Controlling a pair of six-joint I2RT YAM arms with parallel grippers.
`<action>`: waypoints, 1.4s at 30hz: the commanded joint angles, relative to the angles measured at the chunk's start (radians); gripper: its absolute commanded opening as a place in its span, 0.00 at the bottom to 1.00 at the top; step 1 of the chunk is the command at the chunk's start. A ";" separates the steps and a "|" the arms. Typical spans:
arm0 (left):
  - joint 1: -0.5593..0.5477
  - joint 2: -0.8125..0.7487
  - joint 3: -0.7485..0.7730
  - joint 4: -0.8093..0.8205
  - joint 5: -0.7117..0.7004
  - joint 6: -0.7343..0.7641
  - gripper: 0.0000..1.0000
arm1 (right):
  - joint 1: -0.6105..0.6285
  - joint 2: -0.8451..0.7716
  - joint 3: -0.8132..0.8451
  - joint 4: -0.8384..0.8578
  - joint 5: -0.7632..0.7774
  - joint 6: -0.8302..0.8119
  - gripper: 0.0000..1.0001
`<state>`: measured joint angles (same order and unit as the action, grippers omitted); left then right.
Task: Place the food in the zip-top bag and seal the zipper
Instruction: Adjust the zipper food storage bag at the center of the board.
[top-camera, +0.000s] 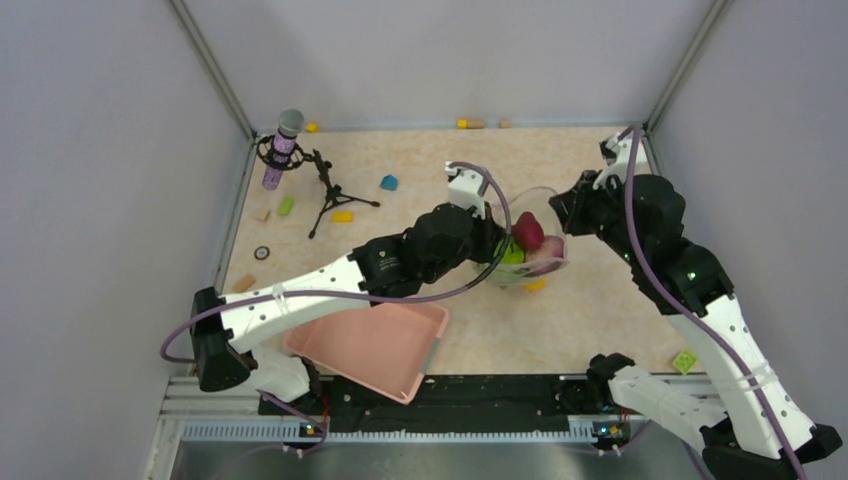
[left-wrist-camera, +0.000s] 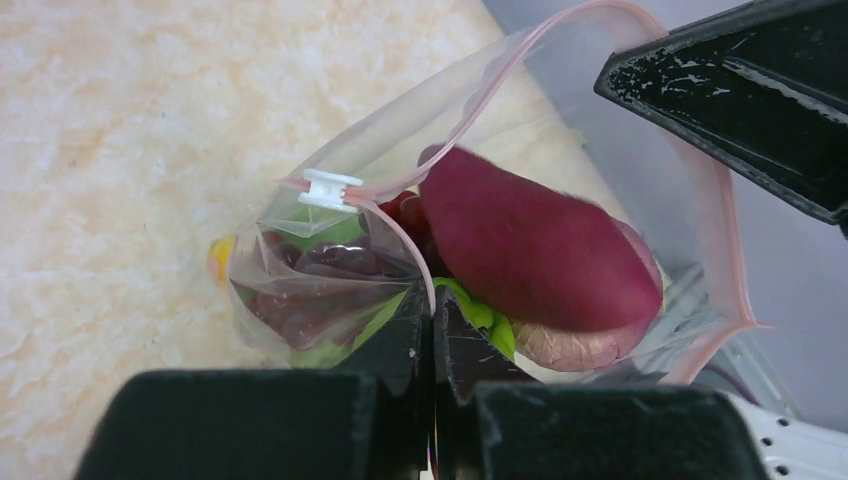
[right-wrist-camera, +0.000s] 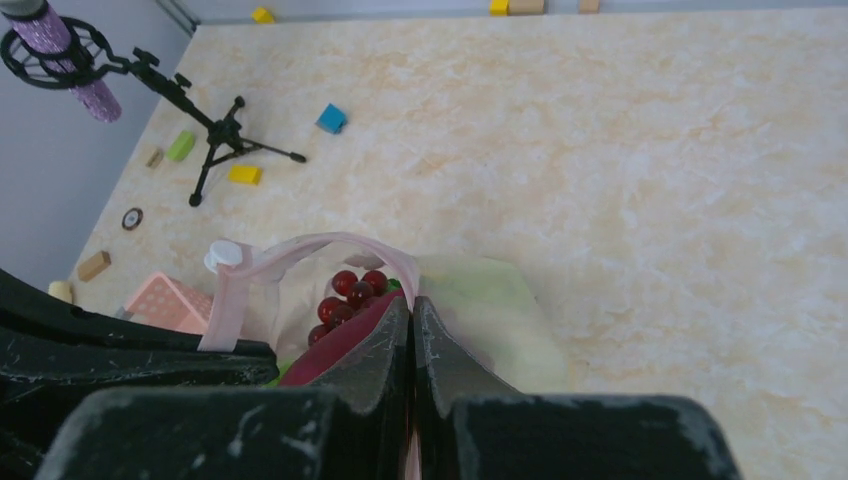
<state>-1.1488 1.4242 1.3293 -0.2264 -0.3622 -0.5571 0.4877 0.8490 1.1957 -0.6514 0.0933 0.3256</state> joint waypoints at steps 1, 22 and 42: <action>0.001 -0.070 0.093 0.052 -0.081 0.006 0.00 | -0.005 0.057 0.160 0.034 0.044 -0.006 0.00; -0.016 -0.019 -0.075 0.363 -0.015 -0.168 0.00 | -0.006 0.381 0.367 0.068 -0.256 -0.378 0.00; -0.067 -0.290 -0.270 0.148 0.126 0.388 0.99 | -0.037 0.350 0.174 0.183 -0.250 -0.473 0.00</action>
<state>-1.2156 1.3151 1.1362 -0.0311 -0.1772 -0.3611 0.4690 1.2369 1.3792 -0.5701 -0.1368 -0.1238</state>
